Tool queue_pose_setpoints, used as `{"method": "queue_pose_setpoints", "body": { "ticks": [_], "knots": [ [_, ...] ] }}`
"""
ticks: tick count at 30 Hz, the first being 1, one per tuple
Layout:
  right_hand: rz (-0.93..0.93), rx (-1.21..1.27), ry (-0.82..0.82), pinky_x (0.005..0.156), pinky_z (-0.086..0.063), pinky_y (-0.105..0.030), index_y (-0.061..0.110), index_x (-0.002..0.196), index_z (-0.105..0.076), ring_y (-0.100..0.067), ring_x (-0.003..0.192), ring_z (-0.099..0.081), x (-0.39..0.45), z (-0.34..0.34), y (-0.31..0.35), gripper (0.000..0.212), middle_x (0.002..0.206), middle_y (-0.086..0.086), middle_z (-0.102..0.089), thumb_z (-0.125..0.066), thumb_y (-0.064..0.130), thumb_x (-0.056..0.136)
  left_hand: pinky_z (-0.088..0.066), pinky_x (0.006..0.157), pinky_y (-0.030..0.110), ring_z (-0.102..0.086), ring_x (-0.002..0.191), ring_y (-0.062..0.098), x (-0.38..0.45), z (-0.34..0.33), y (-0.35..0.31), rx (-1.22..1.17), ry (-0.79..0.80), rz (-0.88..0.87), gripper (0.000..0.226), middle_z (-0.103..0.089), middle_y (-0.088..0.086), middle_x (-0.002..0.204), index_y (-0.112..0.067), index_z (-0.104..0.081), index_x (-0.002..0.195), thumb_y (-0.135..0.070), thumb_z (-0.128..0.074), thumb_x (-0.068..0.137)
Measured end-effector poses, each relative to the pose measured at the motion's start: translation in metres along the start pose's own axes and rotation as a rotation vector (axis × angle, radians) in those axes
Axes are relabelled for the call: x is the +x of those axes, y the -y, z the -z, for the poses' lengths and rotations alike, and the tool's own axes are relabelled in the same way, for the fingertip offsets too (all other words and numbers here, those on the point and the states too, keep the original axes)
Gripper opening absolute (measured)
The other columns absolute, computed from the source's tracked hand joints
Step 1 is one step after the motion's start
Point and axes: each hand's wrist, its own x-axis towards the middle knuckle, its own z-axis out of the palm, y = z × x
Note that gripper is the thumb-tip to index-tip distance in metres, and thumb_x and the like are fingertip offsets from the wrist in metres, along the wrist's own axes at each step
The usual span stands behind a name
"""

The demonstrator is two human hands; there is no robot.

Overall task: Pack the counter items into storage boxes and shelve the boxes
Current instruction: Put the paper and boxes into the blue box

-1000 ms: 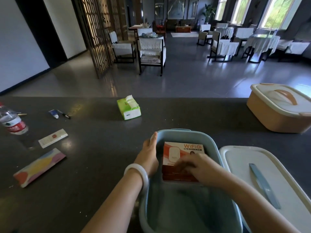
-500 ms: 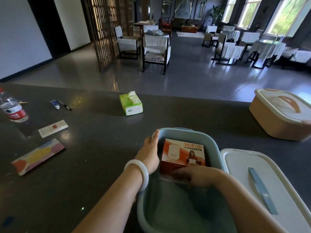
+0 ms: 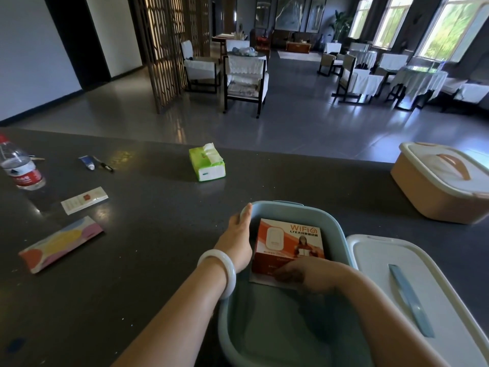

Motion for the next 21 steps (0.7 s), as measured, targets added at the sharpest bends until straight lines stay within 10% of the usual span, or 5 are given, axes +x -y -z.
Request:
{"method": "queue_pose_setpoints", "body": {
  "ticks": [21],
  "knots": [
    [0.153, 0.259, 0.052, 0.098, -0.043, -0.019, 0.039, 0.135, -0.048, 0.007, 0.118, -0.051, -0.011, 0.007, 0.001, 0.066, 0.129, 0.020, -0.057, -0.064, 0.001, 0.084, -0.053, 0.091, 0.042, -0.057, 0.109, 0.020, -0.004, 0.002, -0.003, -0.016, -0.023, -0.024, 0.089, -0.023, 0.001, 0.151, -0.043, 0.010, 0.149, -0.001, -0.045, 0.094]
  ]
}}
